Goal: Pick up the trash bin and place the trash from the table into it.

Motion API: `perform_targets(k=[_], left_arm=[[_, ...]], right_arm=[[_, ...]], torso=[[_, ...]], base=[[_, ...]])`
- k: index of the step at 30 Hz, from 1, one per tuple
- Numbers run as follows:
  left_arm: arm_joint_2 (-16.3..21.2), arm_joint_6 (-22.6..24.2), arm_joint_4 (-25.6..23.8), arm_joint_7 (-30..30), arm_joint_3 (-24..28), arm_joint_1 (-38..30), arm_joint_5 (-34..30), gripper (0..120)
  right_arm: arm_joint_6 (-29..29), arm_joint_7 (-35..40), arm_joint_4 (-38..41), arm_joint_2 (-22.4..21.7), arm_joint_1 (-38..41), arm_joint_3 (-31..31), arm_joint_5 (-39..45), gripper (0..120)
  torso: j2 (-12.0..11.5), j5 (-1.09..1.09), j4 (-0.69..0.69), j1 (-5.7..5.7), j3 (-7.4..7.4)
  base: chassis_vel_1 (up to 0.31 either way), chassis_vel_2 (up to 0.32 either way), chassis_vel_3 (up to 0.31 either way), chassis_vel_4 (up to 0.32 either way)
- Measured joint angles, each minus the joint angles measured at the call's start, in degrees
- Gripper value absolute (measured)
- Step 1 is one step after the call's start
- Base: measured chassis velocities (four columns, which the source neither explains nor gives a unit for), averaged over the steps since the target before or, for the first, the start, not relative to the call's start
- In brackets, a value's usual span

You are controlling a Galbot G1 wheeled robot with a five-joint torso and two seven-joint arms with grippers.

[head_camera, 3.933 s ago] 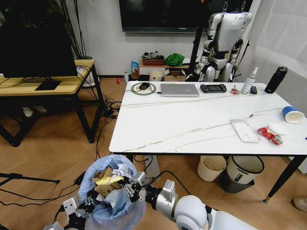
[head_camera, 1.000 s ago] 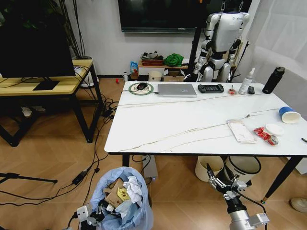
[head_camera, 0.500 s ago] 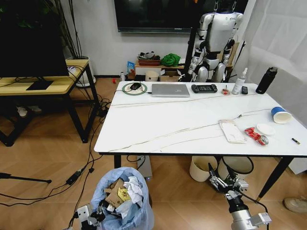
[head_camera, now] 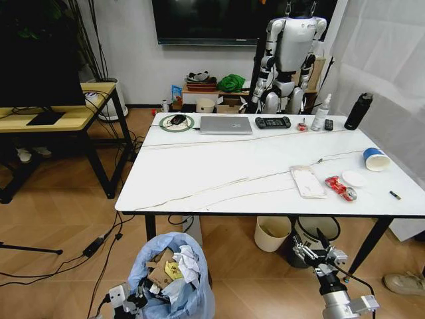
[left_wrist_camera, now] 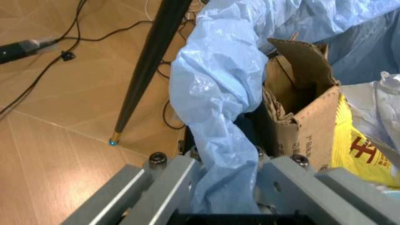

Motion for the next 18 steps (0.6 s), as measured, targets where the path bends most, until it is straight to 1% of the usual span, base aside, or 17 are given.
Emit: perform_targets(k=[18], left_arm=[[-0.4,0.14,0.51,-0.15,0.29,-0.3,0.47,0]], right_arm=[[-0.17,-0.08,-0.76,-0.71,0.79,0.05,0.91,100]], torso=[[0.0,0.0,0.0,-0.01,0.0]], base=[[-0.082,-0.081,0.075,0.081]])
